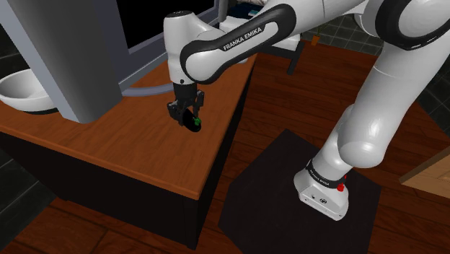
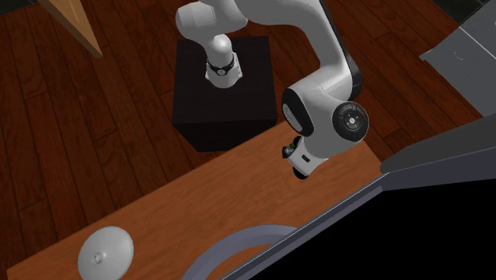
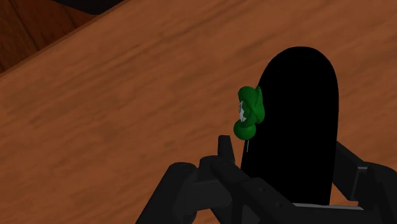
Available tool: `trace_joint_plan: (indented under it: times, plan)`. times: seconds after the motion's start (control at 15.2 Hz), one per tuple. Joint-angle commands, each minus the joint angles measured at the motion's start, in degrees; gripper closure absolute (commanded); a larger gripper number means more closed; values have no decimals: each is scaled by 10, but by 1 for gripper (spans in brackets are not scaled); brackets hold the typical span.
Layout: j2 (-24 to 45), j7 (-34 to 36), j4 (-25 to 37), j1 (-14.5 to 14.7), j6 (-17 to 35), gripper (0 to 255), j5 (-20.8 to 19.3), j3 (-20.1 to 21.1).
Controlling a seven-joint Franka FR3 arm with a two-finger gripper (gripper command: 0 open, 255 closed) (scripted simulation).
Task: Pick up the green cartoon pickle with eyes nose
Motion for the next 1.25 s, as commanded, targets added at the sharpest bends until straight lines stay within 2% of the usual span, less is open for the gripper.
trace_joint_plan:
  times: [0.0, 1.06, 1.19]
  plan:
    - [0, 0, 0, 0, 0, 255, 0, 0]
    - [-46, -11, 65, -3, -109, 255, 16, 1]
    - [-46, -11, 65, -3, -110, 255, 17, 1]
